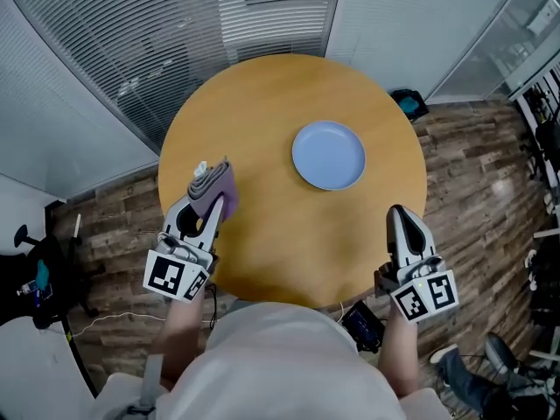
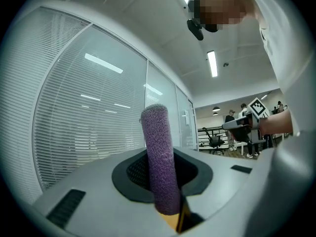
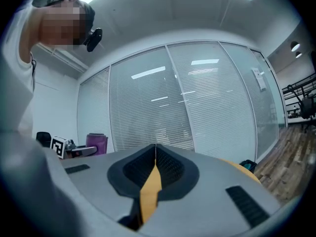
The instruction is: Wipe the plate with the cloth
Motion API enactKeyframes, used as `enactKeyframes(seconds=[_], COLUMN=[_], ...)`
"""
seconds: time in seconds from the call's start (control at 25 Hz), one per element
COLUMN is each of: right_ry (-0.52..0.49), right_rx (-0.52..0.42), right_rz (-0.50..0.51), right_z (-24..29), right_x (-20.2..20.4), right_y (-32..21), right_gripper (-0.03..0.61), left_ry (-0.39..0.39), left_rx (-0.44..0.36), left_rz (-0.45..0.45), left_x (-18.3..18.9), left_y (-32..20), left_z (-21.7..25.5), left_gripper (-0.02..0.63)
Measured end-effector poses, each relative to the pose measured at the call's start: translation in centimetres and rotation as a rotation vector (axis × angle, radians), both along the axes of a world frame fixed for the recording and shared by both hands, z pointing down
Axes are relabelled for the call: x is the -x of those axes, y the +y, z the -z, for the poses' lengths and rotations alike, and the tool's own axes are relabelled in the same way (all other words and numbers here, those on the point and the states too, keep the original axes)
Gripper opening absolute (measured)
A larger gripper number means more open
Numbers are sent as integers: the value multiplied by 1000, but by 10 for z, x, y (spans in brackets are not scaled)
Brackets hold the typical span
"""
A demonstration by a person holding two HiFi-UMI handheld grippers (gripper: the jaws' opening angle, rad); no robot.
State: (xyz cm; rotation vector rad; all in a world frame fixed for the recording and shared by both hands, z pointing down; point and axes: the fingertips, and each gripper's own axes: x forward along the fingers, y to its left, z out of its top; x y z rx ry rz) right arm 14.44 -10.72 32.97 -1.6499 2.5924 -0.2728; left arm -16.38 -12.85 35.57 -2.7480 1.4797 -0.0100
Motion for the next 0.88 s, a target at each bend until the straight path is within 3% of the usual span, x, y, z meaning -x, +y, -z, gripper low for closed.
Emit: enactKeyframes(seconds=[0.4, 0.88], right_ry=[-25, -19], right_rx=[35, 162], right_rz=[29, 20], right_z=[-25, -78], right_x=[-10, -34], right_y=[-11, -52], right_gripper=[20, 21], left_ry=[-30, -52], left_rx=[12, 47], left_rz=[11, 2], left_x=[-16, -30], left_y=[6, 4], left_z=[-14, -40], left_gripper=[80, 80])
